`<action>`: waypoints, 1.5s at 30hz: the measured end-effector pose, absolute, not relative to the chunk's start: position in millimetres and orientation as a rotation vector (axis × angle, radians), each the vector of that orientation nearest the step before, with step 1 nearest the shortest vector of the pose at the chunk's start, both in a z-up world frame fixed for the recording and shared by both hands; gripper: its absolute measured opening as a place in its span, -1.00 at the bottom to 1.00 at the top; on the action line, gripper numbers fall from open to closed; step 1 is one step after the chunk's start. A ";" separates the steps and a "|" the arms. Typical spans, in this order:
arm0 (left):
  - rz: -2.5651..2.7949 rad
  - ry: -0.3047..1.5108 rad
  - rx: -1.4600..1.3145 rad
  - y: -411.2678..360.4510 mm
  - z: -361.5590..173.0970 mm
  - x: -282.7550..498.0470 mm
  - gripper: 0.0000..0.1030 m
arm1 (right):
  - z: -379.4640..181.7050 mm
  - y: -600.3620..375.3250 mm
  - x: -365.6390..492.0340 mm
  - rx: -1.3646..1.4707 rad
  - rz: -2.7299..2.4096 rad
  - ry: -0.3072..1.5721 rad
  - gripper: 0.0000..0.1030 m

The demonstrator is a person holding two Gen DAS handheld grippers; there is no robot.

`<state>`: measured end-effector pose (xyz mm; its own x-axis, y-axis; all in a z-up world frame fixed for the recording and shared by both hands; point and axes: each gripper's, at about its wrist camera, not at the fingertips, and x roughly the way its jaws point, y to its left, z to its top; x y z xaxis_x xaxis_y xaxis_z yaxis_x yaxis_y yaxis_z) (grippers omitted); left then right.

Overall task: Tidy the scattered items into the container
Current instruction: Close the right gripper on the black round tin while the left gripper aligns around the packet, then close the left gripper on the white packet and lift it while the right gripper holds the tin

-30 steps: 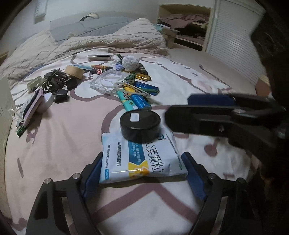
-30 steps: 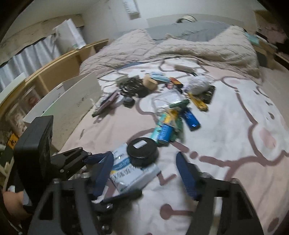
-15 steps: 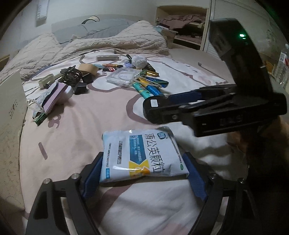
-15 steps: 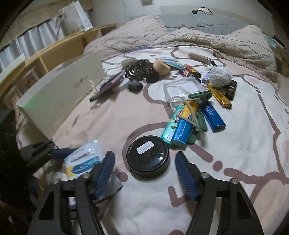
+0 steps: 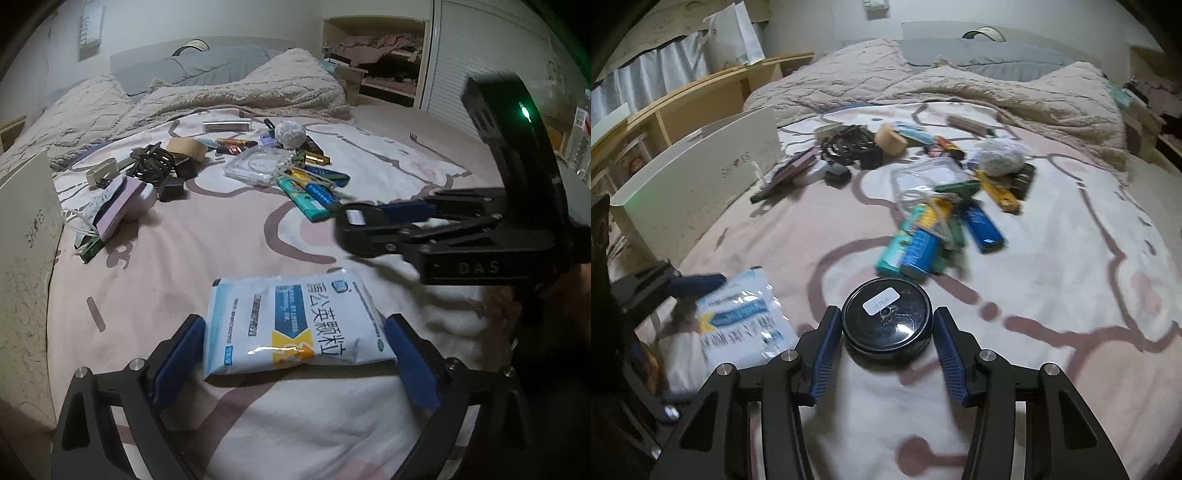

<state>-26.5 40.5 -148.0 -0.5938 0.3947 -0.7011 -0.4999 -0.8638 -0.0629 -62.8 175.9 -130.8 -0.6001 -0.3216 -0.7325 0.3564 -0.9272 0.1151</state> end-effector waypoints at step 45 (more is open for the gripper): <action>2.388 0.245 -1.041 51.9 -155.4 -38.2 0.61 | -142.0 180.6 -58.0 1.101 -2.611 0.011 -0.01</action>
<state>-38.2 51.9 -155.4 -0.5700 0.3884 -0.7241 -0.5270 -0.8489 -0.0404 -58.0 180.5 -142.0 -0.6581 -0.2764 -0.7004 0.2823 -0.9529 0.1109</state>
